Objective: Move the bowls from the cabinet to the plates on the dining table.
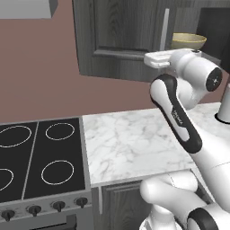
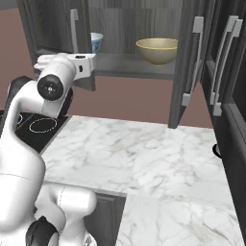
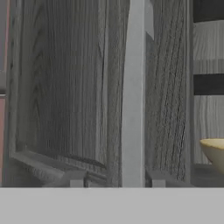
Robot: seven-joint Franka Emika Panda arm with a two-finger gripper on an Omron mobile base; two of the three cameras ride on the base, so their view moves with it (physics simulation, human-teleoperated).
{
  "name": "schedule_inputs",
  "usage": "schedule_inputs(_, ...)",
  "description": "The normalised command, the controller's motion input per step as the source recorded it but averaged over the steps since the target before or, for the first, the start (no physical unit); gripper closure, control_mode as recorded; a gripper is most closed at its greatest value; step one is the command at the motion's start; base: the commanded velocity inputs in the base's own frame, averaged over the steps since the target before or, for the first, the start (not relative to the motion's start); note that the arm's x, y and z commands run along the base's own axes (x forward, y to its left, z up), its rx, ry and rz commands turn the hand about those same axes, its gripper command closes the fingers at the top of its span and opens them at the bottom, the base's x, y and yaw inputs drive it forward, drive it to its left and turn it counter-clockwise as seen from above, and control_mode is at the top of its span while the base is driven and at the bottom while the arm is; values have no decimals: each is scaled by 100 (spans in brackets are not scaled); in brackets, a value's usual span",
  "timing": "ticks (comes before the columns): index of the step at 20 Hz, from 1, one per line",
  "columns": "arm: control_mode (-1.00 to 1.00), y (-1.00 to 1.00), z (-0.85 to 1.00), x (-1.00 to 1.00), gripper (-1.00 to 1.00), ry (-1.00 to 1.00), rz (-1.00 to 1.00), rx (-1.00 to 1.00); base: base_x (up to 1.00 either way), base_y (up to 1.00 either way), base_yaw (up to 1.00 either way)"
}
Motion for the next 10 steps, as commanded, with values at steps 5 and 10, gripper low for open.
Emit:
schedule_inputs(5, -100, 1, 12, -81, -100, -12, 0, 0, 0, 0, 0)
schedule_inputs(10, -100, -21, 8, -88, -100, -7, 0, 3, 0, 0, 0)
